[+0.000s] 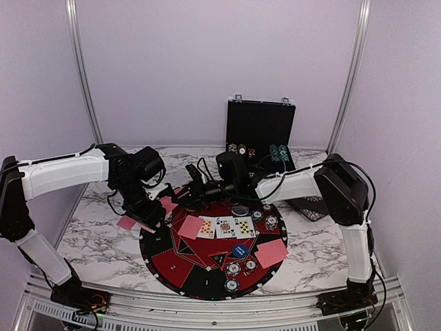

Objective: Distribute texas hold em gaming equipment
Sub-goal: Pick up the poker card from the face-down deck piles.

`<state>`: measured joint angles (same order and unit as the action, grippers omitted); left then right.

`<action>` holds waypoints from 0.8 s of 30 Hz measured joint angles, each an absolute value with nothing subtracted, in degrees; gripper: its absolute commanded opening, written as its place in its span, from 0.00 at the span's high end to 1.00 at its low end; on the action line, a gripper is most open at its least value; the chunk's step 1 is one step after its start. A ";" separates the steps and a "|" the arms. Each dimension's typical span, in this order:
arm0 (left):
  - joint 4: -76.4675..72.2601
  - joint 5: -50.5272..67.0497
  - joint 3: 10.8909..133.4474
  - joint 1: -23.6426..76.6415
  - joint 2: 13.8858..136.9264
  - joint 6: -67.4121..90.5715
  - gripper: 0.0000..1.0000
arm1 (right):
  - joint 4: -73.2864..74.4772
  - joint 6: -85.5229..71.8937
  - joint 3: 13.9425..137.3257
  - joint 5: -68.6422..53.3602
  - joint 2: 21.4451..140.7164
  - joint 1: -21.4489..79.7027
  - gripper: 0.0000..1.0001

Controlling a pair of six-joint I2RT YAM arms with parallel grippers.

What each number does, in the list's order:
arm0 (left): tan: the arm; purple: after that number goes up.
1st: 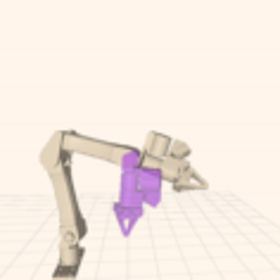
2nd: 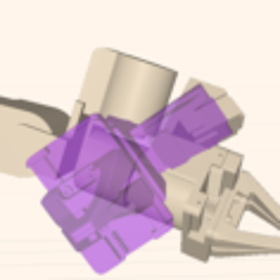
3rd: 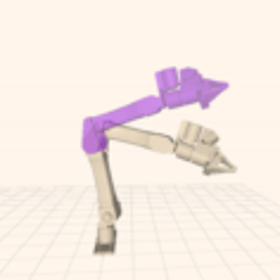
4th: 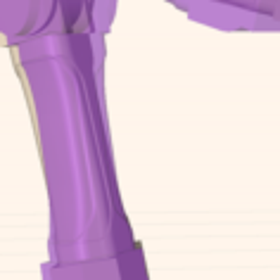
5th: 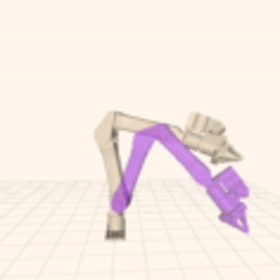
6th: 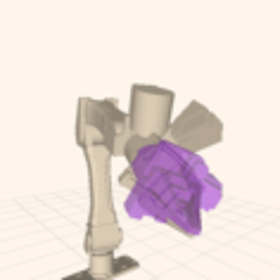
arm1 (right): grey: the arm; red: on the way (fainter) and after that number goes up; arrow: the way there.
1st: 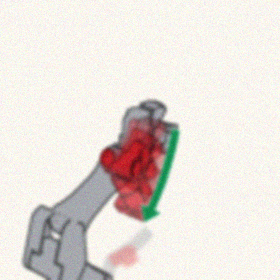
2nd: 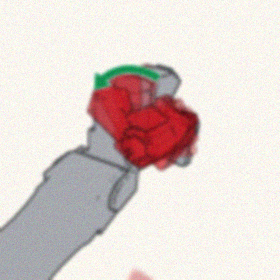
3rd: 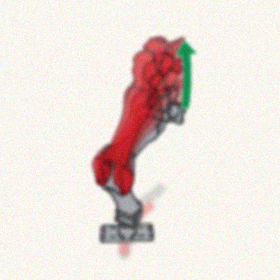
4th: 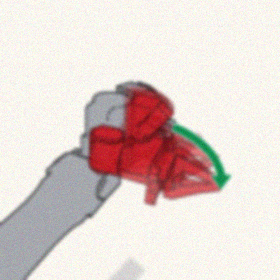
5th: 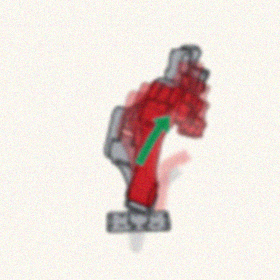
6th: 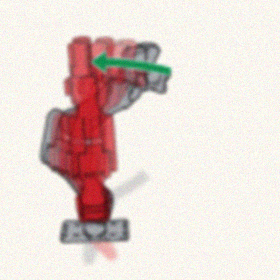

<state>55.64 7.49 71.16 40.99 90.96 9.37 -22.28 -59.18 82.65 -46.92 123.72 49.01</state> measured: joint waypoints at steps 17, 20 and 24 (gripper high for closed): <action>55.64 7.49 71.16 40.99 90.96 9.39 0.53 | -22.68 -59.77 82.21 -46.17 123.72 48.90 0.96; 55.66 7.46 71.16 40.99 90.96 9.39 0.53 | -22.68 -59.81 82.21 -46.17 123.72 48.90 0.99; 55.64 7.49 71.16 40.99 90.96 9.39 0.53 | -22.70 -59.79 82.21 -46.19 123.72 48.90 1.00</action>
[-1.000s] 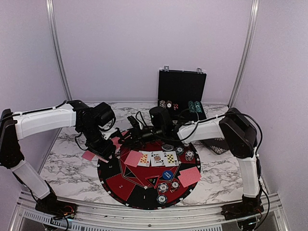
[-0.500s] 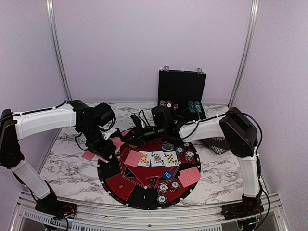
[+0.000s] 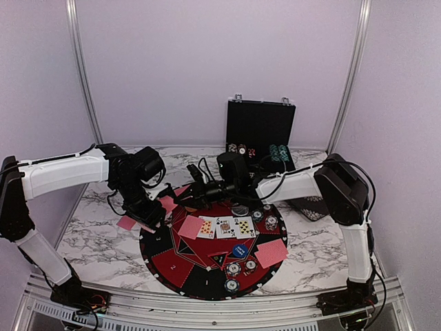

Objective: Distribute texas hold em gaming equipment
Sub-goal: Pick up the poker card from the face-down deck piles.

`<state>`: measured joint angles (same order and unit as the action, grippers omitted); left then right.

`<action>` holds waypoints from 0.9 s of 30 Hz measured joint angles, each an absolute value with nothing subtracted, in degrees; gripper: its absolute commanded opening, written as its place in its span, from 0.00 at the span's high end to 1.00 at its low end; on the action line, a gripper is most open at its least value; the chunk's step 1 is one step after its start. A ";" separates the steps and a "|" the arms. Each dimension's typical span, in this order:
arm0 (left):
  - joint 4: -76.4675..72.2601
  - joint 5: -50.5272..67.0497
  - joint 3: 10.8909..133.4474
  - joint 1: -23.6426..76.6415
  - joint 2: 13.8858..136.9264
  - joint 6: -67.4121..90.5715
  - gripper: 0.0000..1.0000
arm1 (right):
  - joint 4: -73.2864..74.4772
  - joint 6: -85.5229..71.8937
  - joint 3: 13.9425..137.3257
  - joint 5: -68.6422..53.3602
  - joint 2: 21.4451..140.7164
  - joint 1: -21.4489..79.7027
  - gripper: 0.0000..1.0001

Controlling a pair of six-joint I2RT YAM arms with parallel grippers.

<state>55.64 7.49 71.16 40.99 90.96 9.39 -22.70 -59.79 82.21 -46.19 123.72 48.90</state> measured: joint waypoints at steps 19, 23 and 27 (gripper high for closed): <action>55.64 7.46 71.16 40.99 90.96 9.39 0.53 | -25.50 -61.60 80.05 -46.50 120.84 46.78 1.00; 55.64 7.46 71.16 40.99 90.96 9.41 0.53 | -26.13 -61.73 78.83 -47.07 120.29 46.04 1.00; 55.64 7.44 71.16 40.99 90.96 9.43 0.53 | -26.09 -61.65 77.58 -47.66 119.61 44.73 1.00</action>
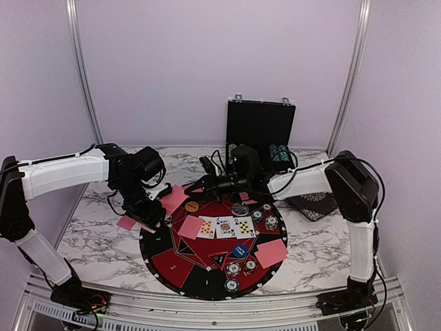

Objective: Distribute texas hold em gaming equipment
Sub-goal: Pick up the poker card from the face-down deck piles, then place the poker card in the community card area.

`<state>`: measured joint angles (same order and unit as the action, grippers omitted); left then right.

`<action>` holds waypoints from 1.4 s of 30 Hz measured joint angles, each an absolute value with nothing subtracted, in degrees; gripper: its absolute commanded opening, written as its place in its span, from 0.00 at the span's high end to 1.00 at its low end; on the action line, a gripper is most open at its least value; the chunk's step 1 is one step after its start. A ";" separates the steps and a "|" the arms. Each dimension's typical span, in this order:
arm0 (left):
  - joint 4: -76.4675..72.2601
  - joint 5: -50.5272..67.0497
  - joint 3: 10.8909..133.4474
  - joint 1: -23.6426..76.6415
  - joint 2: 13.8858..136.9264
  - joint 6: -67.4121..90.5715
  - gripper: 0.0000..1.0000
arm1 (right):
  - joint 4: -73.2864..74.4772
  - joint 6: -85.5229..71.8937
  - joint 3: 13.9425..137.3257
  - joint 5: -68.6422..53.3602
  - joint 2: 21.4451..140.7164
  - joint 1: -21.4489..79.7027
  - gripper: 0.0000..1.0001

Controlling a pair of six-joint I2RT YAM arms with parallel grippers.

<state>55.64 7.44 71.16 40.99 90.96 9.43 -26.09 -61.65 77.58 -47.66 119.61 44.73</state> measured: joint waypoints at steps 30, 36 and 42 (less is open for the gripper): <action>55.42 6.98 70.41 40.99 90.15 9.80 0.53 | -10.07 -44.73 79.44 -50.89 123.63 40.58 1.00; 55.37 6.98 70.22 40.99 89.52 9.85 0.53 | -6.31 -42.63 82.98 -49.78 127.74 42.68 1.00; 55.35 6.98 70.19 40.99 89.19 9.85 0.53 | -4.69 -41.89 85.56 -48.66 130.34 44.07 1.00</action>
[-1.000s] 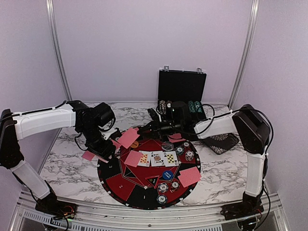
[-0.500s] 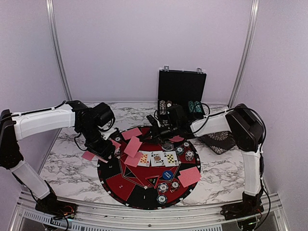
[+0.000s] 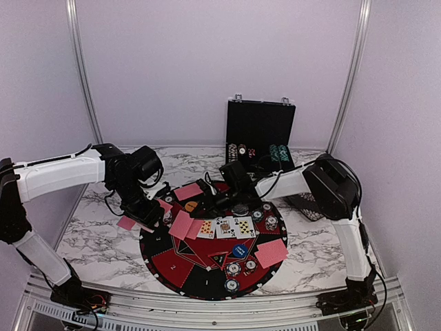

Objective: Distribute texas hold em gaming equipment
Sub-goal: Place the poker card in the community card area.

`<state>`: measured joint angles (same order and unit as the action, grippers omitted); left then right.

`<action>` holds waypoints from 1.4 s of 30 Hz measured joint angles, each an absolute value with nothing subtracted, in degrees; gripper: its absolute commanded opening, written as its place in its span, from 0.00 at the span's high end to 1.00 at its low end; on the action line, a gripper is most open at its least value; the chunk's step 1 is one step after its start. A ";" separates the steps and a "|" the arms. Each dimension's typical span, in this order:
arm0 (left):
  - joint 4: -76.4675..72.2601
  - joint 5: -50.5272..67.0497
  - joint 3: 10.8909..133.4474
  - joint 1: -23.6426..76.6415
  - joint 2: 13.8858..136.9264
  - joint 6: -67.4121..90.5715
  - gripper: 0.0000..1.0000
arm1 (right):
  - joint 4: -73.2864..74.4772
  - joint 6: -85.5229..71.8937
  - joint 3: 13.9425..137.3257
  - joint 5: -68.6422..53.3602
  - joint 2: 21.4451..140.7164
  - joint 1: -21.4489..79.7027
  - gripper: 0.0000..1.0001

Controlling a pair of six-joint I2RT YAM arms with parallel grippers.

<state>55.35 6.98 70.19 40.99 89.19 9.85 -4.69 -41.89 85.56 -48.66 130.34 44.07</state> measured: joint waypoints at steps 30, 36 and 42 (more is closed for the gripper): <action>55.31 7.01 69.87 40.99 89.17 9.82 0.53 | 6.96 -35.64 92.75 -36.62 131.83 46.41 0.81; 55.31 7.01 69.87 40.99 89.17 9.82 0.53 | 8.51 -34.63 92.75 -34.70 131.83 46.59 0.74; 55.29 7.01 69.87 40.99 89.17 9.85 0.53 | 9.61 -33.82 92.75 -33.12 131.76 46.72 0.66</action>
